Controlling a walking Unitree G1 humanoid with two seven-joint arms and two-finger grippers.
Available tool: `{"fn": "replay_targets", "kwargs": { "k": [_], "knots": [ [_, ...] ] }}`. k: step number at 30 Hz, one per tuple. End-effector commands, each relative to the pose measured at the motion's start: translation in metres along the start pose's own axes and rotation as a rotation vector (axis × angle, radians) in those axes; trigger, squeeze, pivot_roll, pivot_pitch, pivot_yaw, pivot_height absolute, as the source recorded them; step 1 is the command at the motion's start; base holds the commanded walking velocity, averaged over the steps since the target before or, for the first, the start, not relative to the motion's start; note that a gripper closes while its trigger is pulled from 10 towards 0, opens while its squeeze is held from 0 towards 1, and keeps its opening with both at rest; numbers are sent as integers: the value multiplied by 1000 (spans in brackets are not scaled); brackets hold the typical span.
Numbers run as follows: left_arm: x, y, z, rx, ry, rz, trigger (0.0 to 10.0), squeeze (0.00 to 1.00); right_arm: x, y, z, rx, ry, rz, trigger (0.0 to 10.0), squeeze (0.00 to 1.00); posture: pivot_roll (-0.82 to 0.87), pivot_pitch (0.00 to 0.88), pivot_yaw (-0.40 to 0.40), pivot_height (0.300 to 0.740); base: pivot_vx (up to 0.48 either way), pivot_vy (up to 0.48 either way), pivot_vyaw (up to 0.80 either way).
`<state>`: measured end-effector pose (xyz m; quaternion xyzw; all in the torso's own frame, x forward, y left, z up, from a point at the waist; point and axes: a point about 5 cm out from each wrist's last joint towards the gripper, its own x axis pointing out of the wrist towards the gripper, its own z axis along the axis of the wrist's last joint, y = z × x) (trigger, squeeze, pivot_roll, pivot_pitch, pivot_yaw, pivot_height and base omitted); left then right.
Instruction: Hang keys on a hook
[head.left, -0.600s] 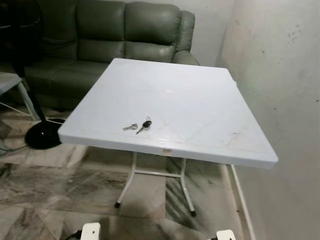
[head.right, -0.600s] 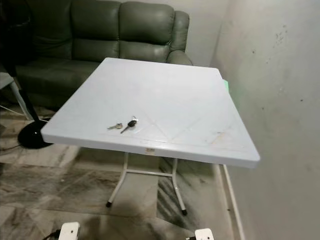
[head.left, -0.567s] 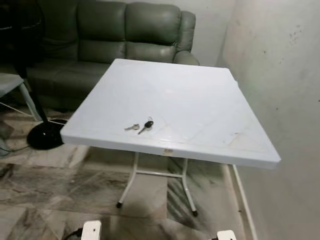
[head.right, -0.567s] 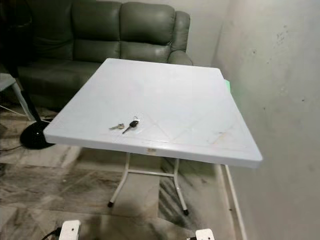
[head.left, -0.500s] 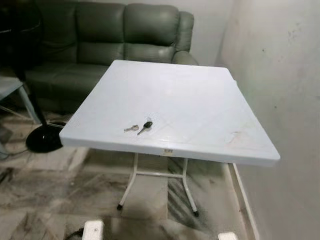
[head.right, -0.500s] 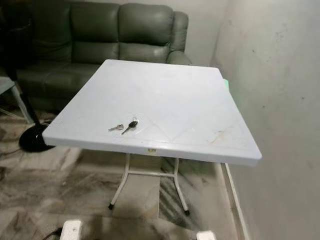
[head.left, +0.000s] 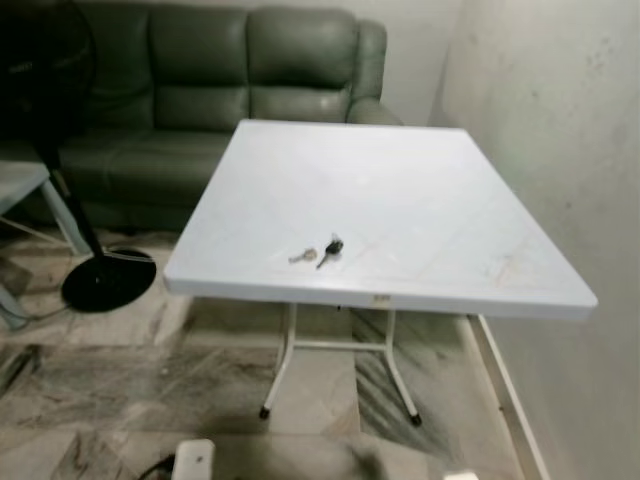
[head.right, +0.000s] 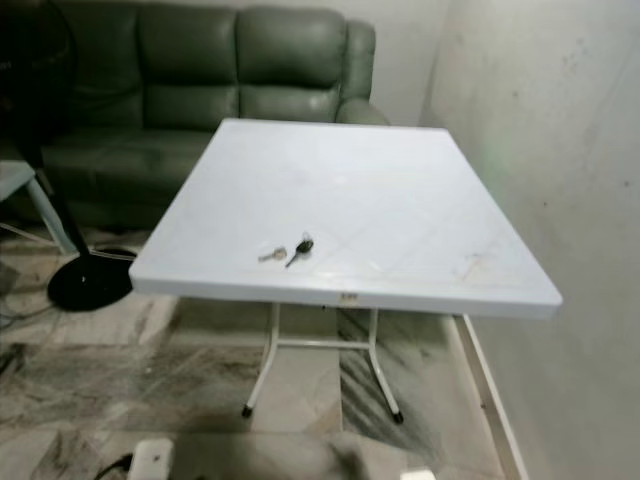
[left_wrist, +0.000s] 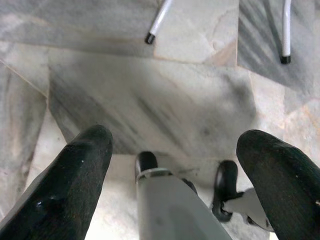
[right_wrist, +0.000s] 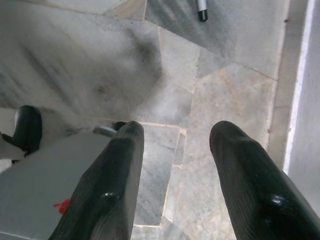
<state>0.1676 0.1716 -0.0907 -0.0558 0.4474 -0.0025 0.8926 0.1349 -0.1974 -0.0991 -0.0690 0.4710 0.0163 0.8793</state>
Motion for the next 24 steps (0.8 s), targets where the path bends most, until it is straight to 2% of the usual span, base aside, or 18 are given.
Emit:
{"fn": "replay_targets", "kwargs": {
  "k": [1, 13, 19, 24],
  "knots": [
    [0, 3, 1, 15, 3, 8, 10000, 0, 1, -2, 6, 1, -15, -4, 10000, 0, 8, 0, -59, 740, 0, 0, 0],
    [0, 3, 3, 4, -2, 25, 10000, 0, 1, -3, 7, -8, -19, -8, 10000, 0, 11, 0, -64, 740, 0, 0, 0],
    [4, -2, 23, 13, -86, -10, 10000, 0, 4, -9, 27, -1, -109, -16, 10000, 0, 8, 0, -61, 740, 0, 0, 0],
    [5, -1, 28, 11, -100, -11, 10000, 0, 6, -11, 35, -3, -128, -17, 10000, 0, 7, 0, -61, 740, 0, 0, 0]
  ]
}}
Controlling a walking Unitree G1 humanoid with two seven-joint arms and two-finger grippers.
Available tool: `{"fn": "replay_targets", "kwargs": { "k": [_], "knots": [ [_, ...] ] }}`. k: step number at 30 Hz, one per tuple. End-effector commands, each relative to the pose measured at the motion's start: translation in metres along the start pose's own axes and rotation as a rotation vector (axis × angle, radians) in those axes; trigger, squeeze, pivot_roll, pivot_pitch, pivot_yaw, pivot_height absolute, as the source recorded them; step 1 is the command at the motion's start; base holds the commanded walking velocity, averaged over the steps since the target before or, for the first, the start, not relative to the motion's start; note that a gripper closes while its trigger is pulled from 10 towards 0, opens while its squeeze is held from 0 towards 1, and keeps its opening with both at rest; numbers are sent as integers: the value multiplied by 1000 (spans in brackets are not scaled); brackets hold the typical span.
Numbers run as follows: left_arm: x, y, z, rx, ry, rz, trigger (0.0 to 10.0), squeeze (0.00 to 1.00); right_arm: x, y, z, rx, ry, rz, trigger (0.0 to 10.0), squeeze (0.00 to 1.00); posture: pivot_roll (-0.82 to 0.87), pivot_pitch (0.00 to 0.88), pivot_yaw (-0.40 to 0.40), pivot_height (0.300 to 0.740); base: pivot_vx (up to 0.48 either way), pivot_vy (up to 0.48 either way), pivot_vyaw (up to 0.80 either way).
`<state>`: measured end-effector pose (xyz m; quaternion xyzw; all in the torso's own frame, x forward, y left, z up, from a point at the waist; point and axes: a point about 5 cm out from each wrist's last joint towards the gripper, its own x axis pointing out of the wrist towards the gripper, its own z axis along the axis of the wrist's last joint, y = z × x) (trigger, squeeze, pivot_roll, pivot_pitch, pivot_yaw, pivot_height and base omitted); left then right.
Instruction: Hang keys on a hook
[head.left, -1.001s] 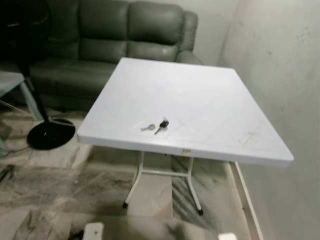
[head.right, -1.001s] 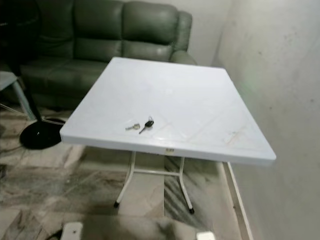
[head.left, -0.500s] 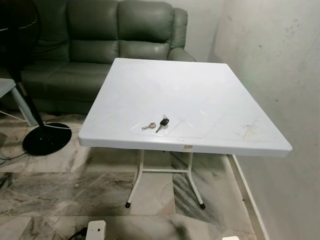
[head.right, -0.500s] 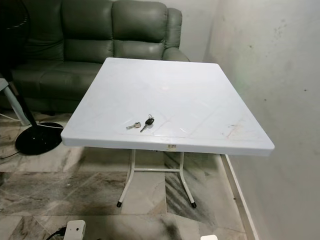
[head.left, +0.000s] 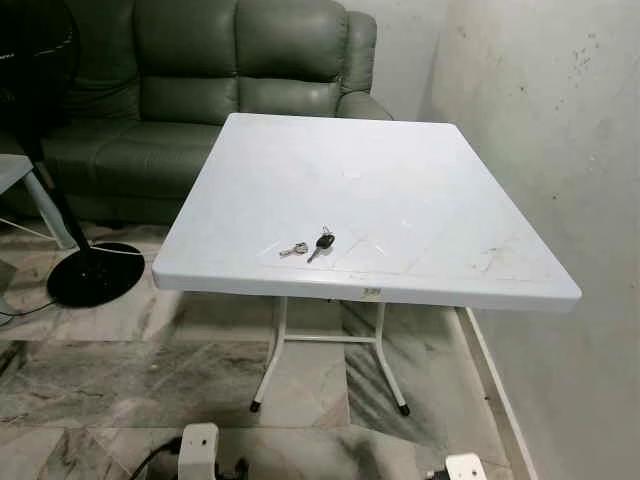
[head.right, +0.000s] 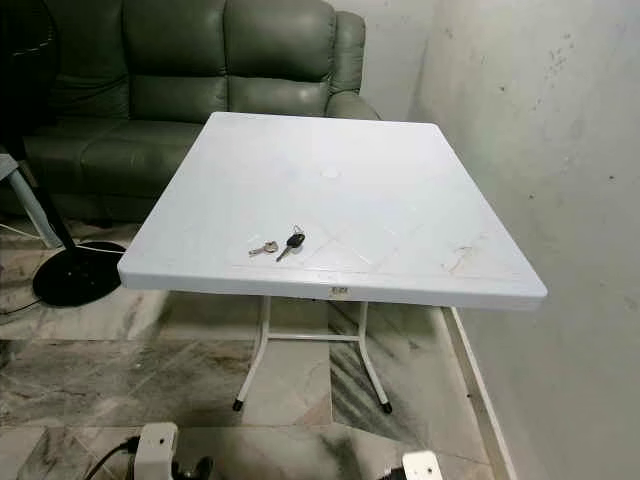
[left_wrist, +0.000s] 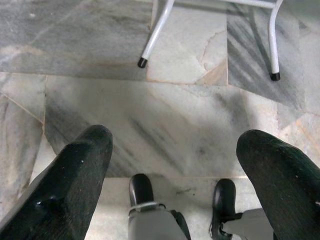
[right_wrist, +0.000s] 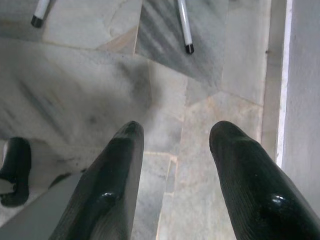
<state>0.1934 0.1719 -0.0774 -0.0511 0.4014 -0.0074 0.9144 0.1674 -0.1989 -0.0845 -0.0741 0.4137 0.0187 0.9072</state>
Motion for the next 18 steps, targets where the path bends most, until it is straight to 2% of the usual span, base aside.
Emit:
{"fn": "replay_targets", "kwargs": {
  "k": [1, 18],
  "knots": [
    [0, 2, -1, -7, 4, 2, 10000, 0, 0, -5, 0, 2, 2, -8, 10000, 0, 7, 0, -61, 740, 0, 0, 0],
    [-1, -2, -2, -7, -5, -12, 10000, 0, -2, 1, -6, -18, 11, 12, 10000, 0, 11, 0, -64, 740, 0, 0, 0]
  ]
}}
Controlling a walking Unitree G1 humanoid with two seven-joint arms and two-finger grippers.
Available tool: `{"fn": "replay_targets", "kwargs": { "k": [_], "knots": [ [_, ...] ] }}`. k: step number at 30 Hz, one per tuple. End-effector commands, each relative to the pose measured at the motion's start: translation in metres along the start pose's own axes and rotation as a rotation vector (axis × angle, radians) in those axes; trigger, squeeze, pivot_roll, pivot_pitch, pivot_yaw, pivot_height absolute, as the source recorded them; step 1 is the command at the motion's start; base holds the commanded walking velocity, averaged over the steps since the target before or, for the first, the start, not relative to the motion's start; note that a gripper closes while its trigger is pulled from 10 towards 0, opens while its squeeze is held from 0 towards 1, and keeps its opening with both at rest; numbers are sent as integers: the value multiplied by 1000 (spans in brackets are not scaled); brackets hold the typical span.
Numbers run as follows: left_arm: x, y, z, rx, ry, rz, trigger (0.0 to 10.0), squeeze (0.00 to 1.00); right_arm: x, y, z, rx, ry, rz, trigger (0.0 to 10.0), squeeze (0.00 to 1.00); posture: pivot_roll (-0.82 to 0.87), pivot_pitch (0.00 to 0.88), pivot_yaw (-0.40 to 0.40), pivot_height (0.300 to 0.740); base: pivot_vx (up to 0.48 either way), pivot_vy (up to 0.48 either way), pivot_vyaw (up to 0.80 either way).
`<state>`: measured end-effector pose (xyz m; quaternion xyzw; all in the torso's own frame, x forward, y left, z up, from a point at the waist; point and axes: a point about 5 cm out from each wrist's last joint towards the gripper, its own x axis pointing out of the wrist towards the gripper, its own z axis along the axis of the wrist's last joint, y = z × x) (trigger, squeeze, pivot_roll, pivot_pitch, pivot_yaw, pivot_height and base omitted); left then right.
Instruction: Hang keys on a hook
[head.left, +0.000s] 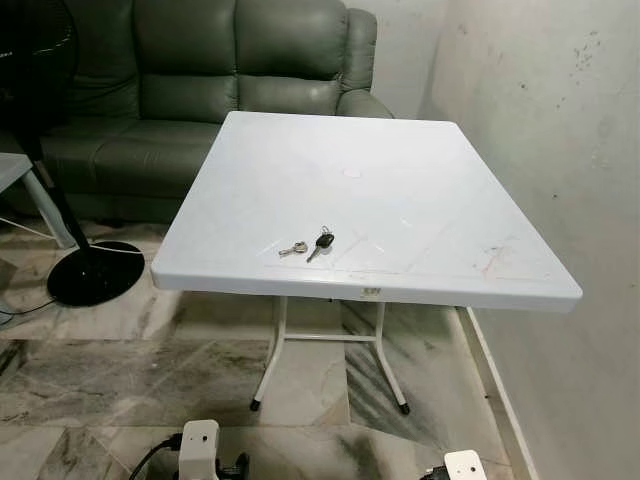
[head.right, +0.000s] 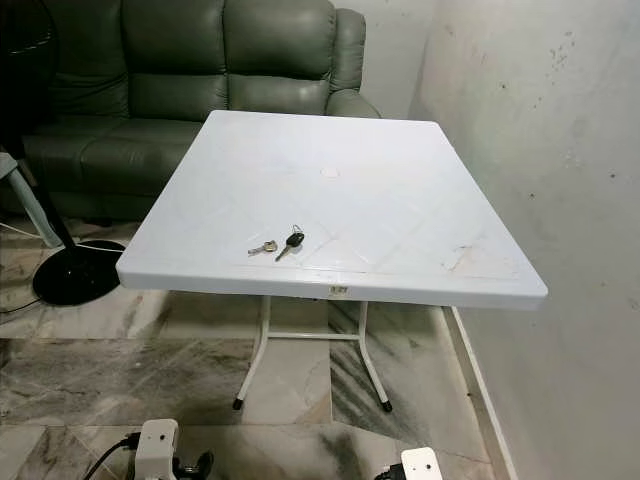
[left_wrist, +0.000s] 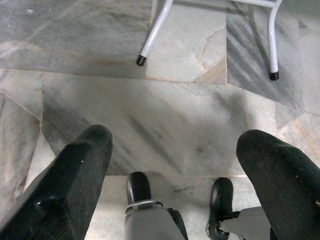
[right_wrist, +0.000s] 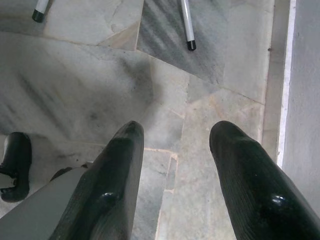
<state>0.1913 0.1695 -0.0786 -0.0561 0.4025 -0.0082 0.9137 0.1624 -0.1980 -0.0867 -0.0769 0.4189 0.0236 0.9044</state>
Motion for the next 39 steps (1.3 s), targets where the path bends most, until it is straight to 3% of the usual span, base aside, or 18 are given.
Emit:
{"fn": "replay_targets", "kwargs": {
  "k": [1, 4, 5, 9, 10, 15, 16, 20, 27, 31, 32, 39],
  "knots": [
    [0, 0, 3, -2, -16, -9, 10000, 0, 0, -1, 1, -10, -7, 5, 10000, 0, 12, 0, -65, 740, 0, 0, 0],
    [2, -2, 11, -9, -52, -17, 10000, 0, 1, -3, 8, -12, -43, 7, 10000, 0, 12, 0, -64, 740, 0, 0, 0],
    [5, -7, 25, -21, -116, -42, 10000, 0, 3, -3, 19, -8, -99, 10, 10000, 0, 11, 0, -65, 740, 0, 0, 0],
    [7, -12, 45, -26, -197, -67, 10000, 0, 5, -3, 38, 1, -194, 21, 10000, 0, 11, 0, -65, 740, 0, 0, 0],
    [9, -15, 63, -24, -277, -92, 10000, 0, 7, -3, 60, 12, -298, 37, 10000, 0, 11, 0, -65, 740, 0, 0, 0],
    [6, -22, 100, -22, -448, -149, 10000, 0, 4, -4, 104, 25, -522, 62, 10000, 0, 7, 0, -64, 740, 0, 0, 0],
    [4, -25, 116, -7, -526, -167, 10000, 0, -1, -5, 122, 31, -618, 71, 10000, 0, 7, 0, -64, 740, 0, 0, 0],
    [-6, -32, 139, 22, -665, -210, 10000, 0, -11, -11, 141, 15, -750, 68, 10000, 0, 12, 0, -65, 740, 0, 0, 0],
    [-27, -43, 157, 41, -826, -268, 10000, 0, -30, -16, 152, 4, -873, 55, 10000, 0, 10, 0, -64, 740, 0, 0, 0],
    [-37, -45, 162, 41, -867, -279, 10000, 0, -40, -15, 156, 17, -914, 59, 10000, 0, 11, 0, -63, 740, 0, 0, 0],
    [-46, -46, 167, 33, -896, -287, 10000, 0, -50, -15, 163, 29, -953, 61, 10000, 0, 10, 0, -62, 740, 0, 0, 0],
    [-69, -49, 184, -13, -946, -314, 10000, 0, -76, -13, 191, 66, -1068, 65, 10000, 0, 9, 0, -57, 740, 0, 0, 0]
  ]
}}
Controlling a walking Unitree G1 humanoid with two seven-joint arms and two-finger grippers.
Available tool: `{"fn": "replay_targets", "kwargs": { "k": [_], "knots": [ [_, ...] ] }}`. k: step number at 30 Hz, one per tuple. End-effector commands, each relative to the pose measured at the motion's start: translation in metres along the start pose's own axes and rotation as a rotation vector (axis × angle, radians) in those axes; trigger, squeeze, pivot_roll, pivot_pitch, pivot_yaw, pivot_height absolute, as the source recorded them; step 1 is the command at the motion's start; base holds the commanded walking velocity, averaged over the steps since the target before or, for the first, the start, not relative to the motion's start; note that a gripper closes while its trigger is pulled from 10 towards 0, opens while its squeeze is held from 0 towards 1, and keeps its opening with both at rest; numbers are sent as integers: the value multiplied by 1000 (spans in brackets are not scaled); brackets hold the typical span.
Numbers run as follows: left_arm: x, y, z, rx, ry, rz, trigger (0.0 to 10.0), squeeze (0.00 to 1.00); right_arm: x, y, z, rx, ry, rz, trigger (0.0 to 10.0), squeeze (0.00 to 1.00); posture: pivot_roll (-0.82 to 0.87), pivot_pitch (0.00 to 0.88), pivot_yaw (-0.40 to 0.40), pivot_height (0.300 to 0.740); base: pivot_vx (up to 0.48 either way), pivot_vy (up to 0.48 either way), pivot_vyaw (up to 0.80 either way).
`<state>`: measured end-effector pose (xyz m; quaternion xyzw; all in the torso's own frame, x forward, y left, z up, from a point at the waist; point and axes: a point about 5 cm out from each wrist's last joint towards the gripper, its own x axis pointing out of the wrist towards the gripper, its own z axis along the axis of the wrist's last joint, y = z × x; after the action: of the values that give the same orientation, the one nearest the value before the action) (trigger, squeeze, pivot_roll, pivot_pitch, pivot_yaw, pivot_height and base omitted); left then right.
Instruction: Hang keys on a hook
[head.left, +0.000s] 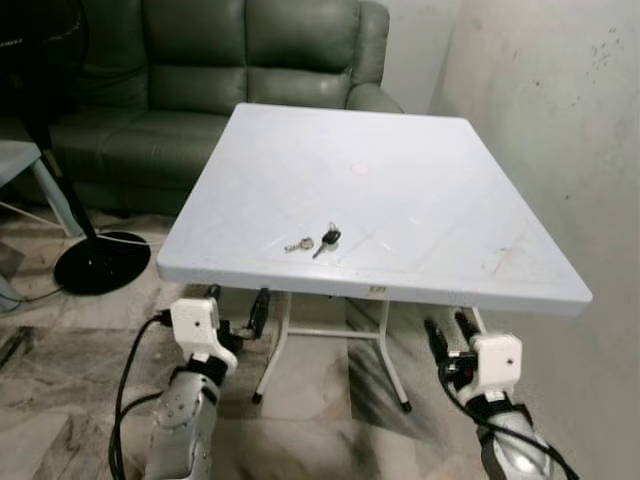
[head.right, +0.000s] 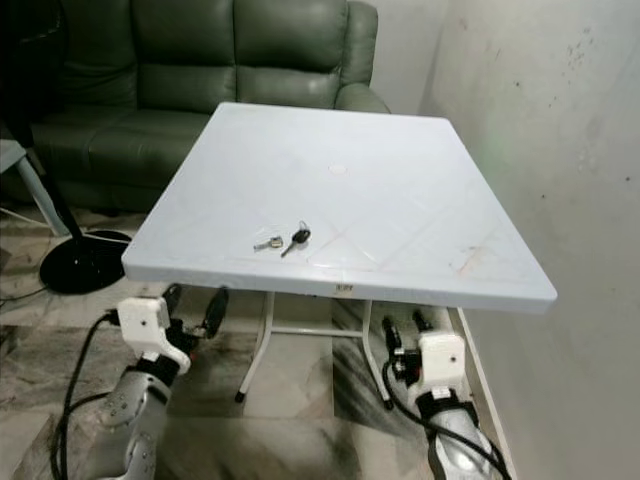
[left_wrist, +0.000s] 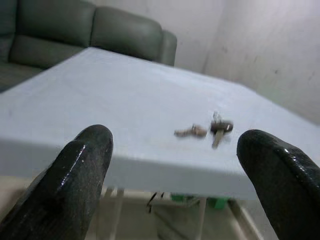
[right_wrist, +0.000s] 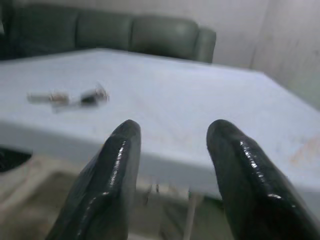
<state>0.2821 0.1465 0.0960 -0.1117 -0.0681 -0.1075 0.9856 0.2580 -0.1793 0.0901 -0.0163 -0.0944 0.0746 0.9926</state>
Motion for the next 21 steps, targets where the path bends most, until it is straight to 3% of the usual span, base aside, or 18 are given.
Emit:
{"fn": "replay_targets", "kwargs": {
  "k": [1, 5, 13, 15, 18, 21],
  "knots": [
    [2, -6, 8, -25, -9, -19, 10000, 0, 3, 1, 9, 10, -15, 0, 10000, 0, 12, 0, -55, 740, 0, 0, 0],
    [1, 1, 14, 42, 12, -5, 10000, 0, 4, 2, 17, -7, -24, 22, 10000, 0, 13, 0, -54, 740, 0, 0, 0],
    [-17, -4, 36, 5, -16, 6, 10000, 0, -13, 4, 40, 6, -49, 25, 10000, 0, -3, 0, -45, 740, 0, 0, 0],
    [-21, -6, 34, -10, -14, 0, 10000, 0, -18, 6, 37, 25, -39, 21, 10000, 0, 1, 0, -47, 740, 0, 0, 0],
    [-34, 0, 9, -18, 68, 22, 10000, 0, -28, 5, 17, 27, 36, -3, 10000, 0, 4, 0, -50, 740, 0, 0, 0],
    [-33, 2, 16, -41, 64, 41, 10000, 0, -24, 7, 28, 29, 16, 9, 10000, 0, 4, 0, -50, 740, 0, 0, 0]
  ]
}}
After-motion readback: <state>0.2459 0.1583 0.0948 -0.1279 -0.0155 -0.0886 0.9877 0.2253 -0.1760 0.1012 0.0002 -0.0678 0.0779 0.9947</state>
